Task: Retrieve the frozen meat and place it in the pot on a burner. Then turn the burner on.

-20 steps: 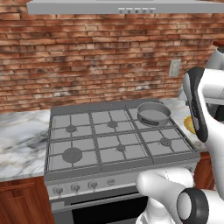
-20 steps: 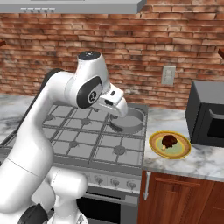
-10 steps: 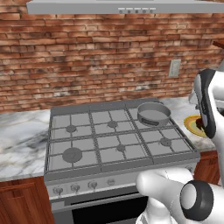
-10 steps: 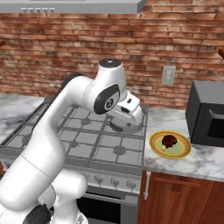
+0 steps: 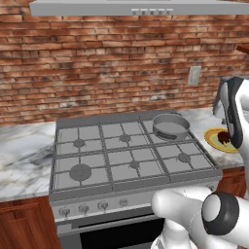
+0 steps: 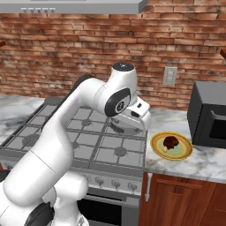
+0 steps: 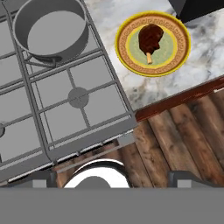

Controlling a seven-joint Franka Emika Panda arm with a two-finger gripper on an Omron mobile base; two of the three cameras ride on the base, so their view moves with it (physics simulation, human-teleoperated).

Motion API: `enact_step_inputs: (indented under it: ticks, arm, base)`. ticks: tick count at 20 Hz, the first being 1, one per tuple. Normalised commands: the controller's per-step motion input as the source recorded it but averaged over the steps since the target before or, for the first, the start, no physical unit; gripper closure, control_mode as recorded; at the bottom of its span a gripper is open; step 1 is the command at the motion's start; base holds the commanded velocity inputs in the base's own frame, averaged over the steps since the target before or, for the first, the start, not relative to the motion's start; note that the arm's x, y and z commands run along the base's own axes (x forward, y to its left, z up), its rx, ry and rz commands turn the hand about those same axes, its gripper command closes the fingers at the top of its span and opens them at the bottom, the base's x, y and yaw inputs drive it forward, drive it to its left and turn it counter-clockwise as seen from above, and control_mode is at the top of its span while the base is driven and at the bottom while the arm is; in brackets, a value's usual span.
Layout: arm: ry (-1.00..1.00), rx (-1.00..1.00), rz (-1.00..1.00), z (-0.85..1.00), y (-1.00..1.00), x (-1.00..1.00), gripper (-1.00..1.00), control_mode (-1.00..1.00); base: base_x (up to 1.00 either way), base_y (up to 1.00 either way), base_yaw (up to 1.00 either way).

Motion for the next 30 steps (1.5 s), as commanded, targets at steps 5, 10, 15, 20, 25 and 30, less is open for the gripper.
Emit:
enact_step_inputs:
  ticks: [5,10,15,20,25,30]
  arm:
    - [0.04,0.0,-0.01,-0.3,-0.24,0.0,-1.0,-1.0]
    - [0.03,-0.01,-0.04,-0.33,-0.44,0.22,-1.0,-1.0]
    - [0.01,-0.01,0.0,-0.37,-0.5,0.38,-1.0,-1.0]
    - [0.04,0.0,0.0,-0.27,-0.55,0.43,-1.0,-1.0]
    - [0.0,-0.06,0.0,-0.29,-0.28,0.52,-1.0,-1.0]
    - [0.0,-0.07,0.0,-0.3,-0.14,0.53,-1.0,-1.0]
  base:
    - [0.0,0.0,0.0]
    - [0.0,0.0,0.0]
    - [0.0,0.0,0.0]
    - [0.0,0.0,0.0]
    - [0.0,0.0,0.0]
    - [0.0,0.0,0.0]
